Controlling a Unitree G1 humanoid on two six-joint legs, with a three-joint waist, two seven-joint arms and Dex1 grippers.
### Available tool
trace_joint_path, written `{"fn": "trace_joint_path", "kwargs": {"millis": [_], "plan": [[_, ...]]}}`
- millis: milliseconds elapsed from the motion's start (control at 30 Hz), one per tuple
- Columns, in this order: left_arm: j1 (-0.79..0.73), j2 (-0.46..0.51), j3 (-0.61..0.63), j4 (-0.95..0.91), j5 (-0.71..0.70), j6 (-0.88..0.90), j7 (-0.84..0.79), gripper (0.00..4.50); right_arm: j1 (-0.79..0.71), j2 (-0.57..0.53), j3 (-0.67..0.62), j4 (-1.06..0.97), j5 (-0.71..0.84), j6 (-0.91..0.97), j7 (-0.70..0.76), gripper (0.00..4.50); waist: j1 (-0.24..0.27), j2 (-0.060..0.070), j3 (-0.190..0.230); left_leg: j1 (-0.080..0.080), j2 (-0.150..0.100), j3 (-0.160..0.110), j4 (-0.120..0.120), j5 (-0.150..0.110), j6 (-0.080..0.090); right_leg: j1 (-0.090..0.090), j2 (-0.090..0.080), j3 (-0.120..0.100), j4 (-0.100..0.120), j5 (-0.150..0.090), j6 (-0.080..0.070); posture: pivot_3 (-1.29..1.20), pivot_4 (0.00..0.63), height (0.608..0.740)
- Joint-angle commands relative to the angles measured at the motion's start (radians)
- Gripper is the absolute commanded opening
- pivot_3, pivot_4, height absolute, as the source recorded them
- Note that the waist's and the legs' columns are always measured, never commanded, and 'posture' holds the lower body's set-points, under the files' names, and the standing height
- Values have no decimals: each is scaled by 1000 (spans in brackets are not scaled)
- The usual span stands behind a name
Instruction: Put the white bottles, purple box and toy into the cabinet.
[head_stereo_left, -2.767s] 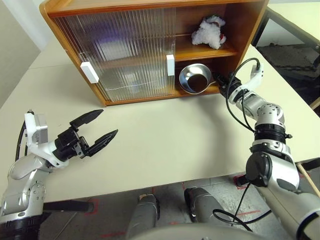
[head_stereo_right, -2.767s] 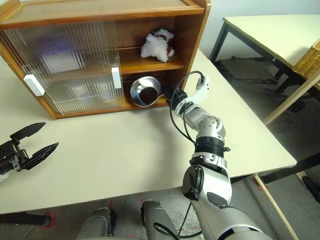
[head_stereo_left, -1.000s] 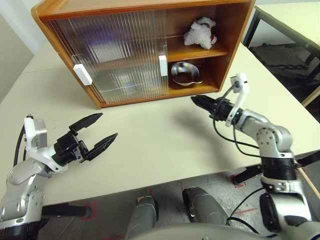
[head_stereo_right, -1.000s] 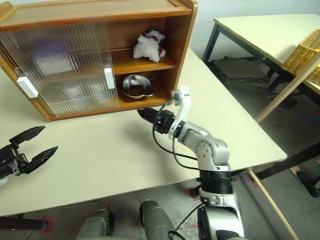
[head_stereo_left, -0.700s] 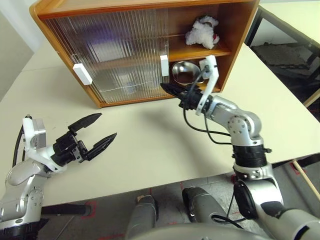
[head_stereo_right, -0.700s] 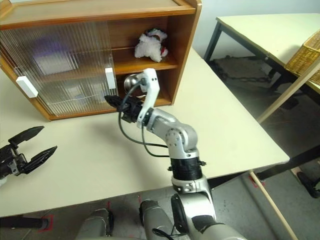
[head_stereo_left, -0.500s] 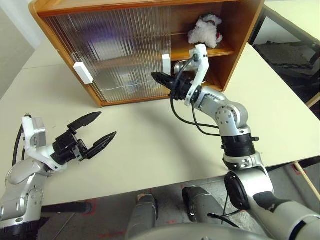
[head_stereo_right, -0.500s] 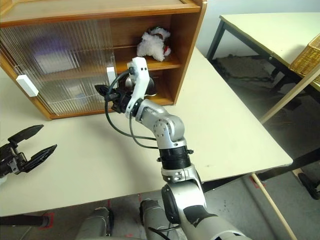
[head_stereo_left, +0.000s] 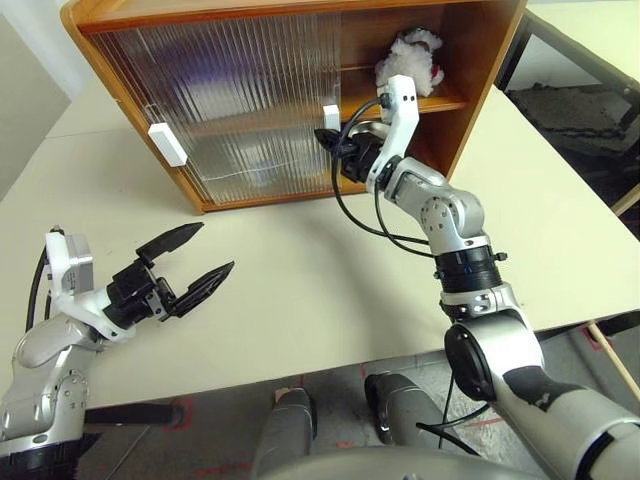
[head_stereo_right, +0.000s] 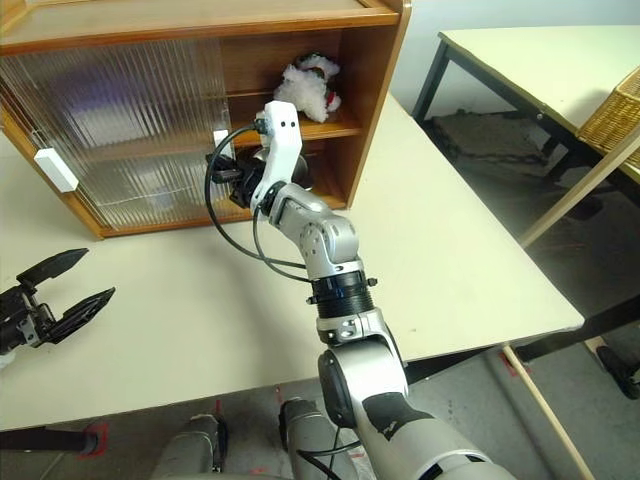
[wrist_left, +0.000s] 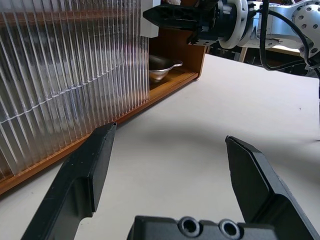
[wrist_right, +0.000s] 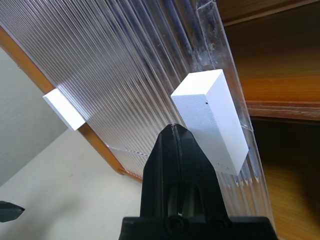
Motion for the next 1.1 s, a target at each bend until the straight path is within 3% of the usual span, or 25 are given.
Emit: {"fn": "trace_joint_path", "kwargs": {"millis": [33,467,1100], "plan": [[-6,-5,-18,0,11,-3,-4,4500,-14,-21,-34,21,-22,-19,-33,39,2,0,0,0,0,0,0,0,0,0,0,0,0,0,0,-133,121,740],[-16,6,-15,11,6,5,-20,4500,20,-126,-41,-64,-60,22,-65,39,9,0,0,-1,0,0,4,0,0,1,0,0,0,6,1,-154,126,740],[-76,6,-38,68,17,3,-52,4500,151,-354,-155,-192,-91,62,-124,39,-6,0,0,-1,-1,1,4,1,2,2,0,2,-2,2,11,-200,120,740]]}}
